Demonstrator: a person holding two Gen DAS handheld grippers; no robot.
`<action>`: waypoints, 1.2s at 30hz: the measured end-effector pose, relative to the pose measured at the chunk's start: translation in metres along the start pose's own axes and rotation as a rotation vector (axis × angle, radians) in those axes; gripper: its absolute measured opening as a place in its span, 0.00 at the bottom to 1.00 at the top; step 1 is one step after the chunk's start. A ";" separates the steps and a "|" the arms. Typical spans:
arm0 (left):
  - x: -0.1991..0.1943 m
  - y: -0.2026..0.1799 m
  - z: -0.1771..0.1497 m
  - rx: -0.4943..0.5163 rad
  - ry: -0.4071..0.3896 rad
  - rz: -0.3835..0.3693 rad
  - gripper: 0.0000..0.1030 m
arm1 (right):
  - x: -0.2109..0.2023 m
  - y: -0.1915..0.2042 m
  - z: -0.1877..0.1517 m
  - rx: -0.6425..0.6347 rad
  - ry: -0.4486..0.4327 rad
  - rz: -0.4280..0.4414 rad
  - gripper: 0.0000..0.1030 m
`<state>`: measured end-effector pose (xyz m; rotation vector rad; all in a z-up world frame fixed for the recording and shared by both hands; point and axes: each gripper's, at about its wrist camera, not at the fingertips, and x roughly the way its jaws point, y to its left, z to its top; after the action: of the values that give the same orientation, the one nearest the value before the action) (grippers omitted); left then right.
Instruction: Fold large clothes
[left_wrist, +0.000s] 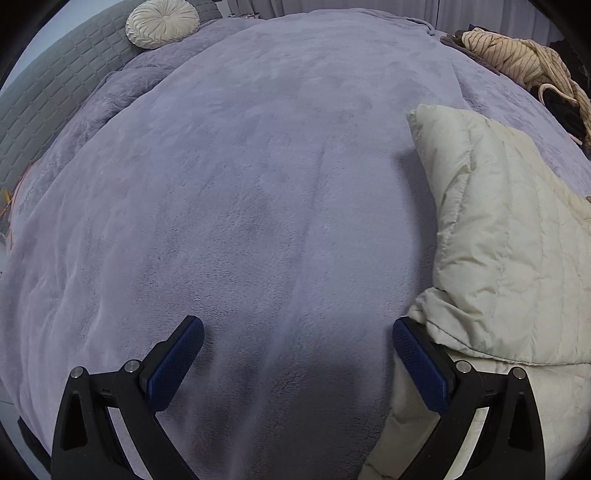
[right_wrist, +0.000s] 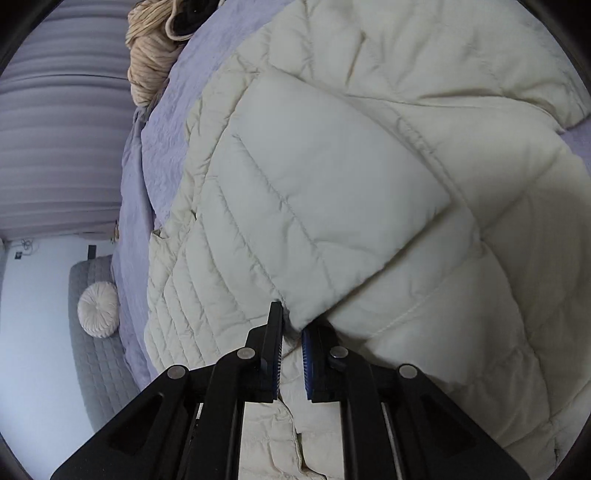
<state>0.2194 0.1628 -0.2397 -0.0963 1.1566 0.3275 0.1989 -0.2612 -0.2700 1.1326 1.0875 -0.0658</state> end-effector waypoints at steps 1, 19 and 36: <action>-0.001 0.005 0.000 0.002 0.010 -0.001 0.99 | -0.002 -0.002 0.001 0.005 0.007 0.004 0.11; -0.013 -0.059 0.061 0.174 -0.091 -0.111 0.99 | -0.036 0.058 0.001 -0.431 -0.042 -0.151 0.38; 0.021 -0.057 0.060 0.150 -0.022 -0.037 1.00 | -0.021 0.018 0.026 -0.377 0.010 -0.200 0.34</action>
<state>0.2979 0.1274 -0.2400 0.0175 1.1530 0.2073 0.2150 -0.2812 -0.2426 0.6859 1.1626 -0.0106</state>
